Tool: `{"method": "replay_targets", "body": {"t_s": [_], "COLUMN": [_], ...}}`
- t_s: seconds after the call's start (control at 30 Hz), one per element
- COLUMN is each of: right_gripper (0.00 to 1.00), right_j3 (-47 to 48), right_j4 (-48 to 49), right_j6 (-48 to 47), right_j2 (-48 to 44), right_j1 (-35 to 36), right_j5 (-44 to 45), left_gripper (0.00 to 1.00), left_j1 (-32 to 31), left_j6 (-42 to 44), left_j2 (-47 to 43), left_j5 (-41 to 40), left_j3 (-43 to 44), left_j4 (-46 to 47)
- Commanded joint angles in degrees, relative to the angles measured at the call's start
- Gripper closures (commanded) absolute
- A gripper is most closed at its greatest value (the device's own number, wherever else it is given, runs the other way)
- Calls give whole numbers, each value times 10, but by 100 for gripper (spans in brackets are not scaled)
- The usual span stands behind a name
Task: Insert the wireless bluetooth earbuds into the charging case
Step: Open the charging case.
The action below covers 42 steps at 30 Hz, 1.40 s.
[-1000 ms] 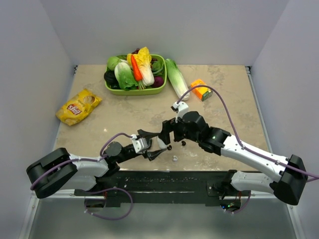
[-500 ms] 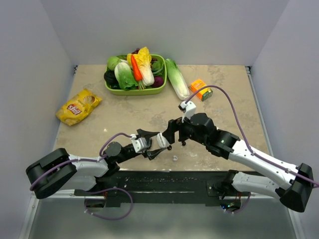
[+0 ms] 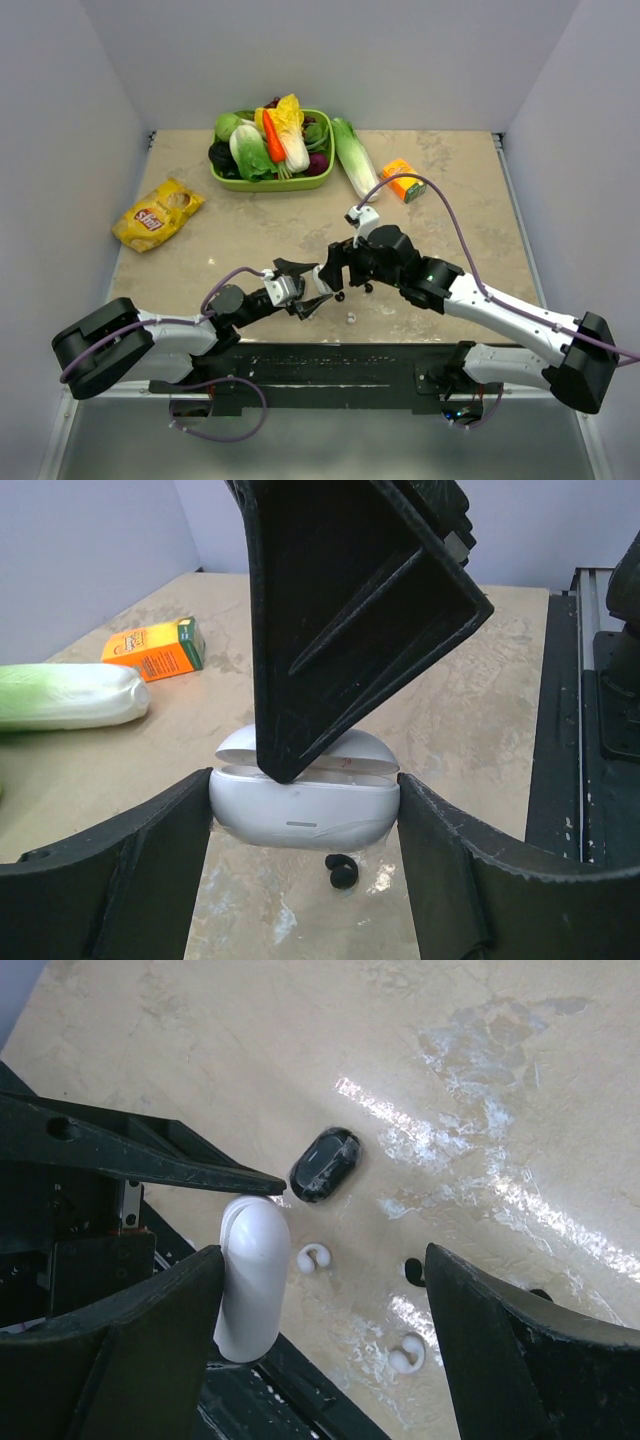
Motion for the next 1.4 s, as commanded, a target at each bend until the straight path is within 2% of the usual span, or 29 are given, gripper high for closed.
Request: {"method": "replay_targets", "body": {"t_s": [0.0, 0.37, 0.5, 0.63, 0.77, 1.0, 1.37], "right_gripper": [17, 19, 19, 21, 27, 27, 26], "right_j3": [2, -5, -15, 3, 8, 0, 0], "right_j4": [1, -8, 44, 43, 36, 14, 1], "right_j6": [9, 16, 10, 10, 11, 21, 20], "right_j2": [-14, -41, -79, -61, -36, -27, -45], "right_j1": [1, -5, -4, -3, -3, -3, -6], "right_j5": [19, 49, -4, -16, -16, 24, 35], "left_gripper": [100, 100, 100, 100, 100, 100, 100], "left_j1": [-4, -4, -4, -4, -4, -4, -5], "left_j6": [20, 23, 25, 23, 22, 18, 23], "left_j2": [-17, -32, -26, -17, -16, -26, -42], "left_j5": [0, -6, -7, -7, -7, -4, -9], "left_j3": [15, 10, 13, 17, 20, 17, 6], "left_j4": [277, 263, 260, 263, 266, 265, 260]}}
